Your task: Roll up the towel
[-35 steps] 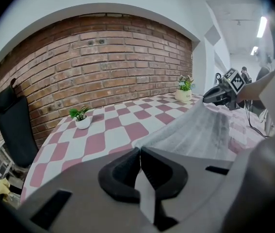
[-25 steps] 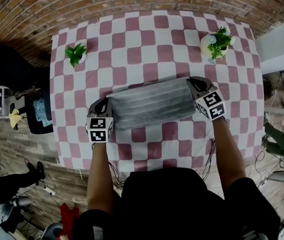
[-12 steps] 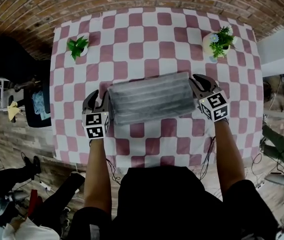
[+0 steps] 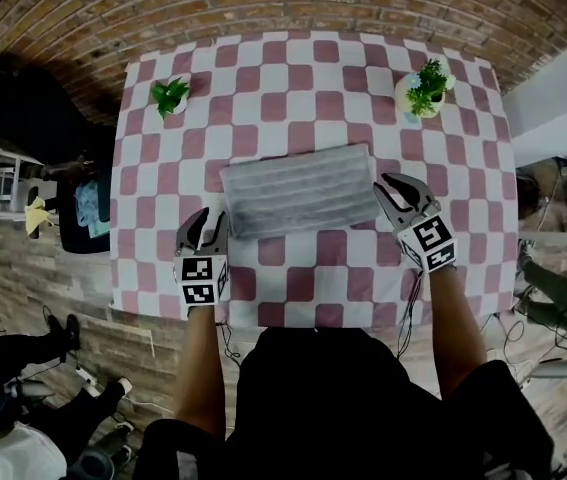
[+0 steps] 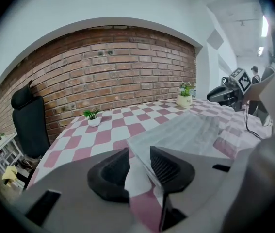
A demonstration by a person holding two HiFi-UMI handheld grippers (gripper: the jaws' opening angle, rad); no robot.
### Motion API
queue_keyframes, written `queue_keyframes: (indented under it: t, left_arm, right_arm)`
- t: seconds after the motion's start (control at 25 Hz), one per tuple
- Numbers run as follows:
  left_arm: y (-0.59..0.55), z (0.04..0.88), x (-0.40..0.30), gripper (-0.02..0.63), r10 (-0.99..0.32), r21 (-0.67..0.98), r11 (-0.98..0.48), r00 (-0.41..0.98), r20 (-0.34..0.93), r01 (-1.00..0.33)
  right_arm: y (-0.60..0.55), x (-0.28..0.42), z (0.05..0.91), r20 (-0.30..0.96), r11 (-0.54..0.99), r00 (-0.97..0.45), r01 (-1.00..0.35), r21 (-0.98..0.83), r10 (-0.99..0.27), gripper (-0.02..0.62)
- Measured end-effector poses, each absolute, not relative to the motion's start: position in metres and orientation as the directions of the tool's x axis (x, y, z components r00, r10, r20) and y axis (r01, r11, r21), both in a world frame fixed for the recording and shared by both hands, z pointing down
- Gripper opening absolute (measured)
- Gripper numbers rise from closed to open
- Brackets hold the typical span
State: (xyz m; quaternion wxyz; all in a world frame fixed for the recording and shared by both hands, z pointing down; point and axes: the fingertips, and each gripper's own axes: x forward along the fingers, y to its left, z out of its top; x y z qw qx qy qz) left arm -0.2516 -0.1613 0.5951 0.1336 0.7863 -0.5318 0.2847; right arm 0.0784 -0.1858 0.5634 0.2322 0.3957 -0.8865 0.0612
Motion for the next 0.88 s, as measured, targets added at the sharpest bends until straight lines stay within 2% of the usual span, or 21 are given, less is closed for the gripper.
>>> queue_keyframes:
  t: [0.28,0.6,0.88]
  left_arm:
    - [-0.112,0.613,-0.243,0.133,-0.724,-0.052,-0.406,0.286,0.627,-0.912]
    - [-0.098,0.643,-0.24,0.133,-0.676,0.057,-0.361,0.303,0.672,-0.931]
    - [-0.101,0.657,-0.241,0.124,-0.663,0.213,-0.212,0.301,0.685,-0.954]
  right_arm:
    - [-0.143,0.079,0.583,0.515,0.697,-0.579,-0.715,0.052,-0.632,0.081]
    - [-0.127,0.076,0.595,0.529,0.668,-0.591,-0.742,-0.059,-0.609,0.083]
    - [-0.122,0.066,0.593,0.532,0.689,-0.604,-0.723,-0.054,-0.593,0.084]
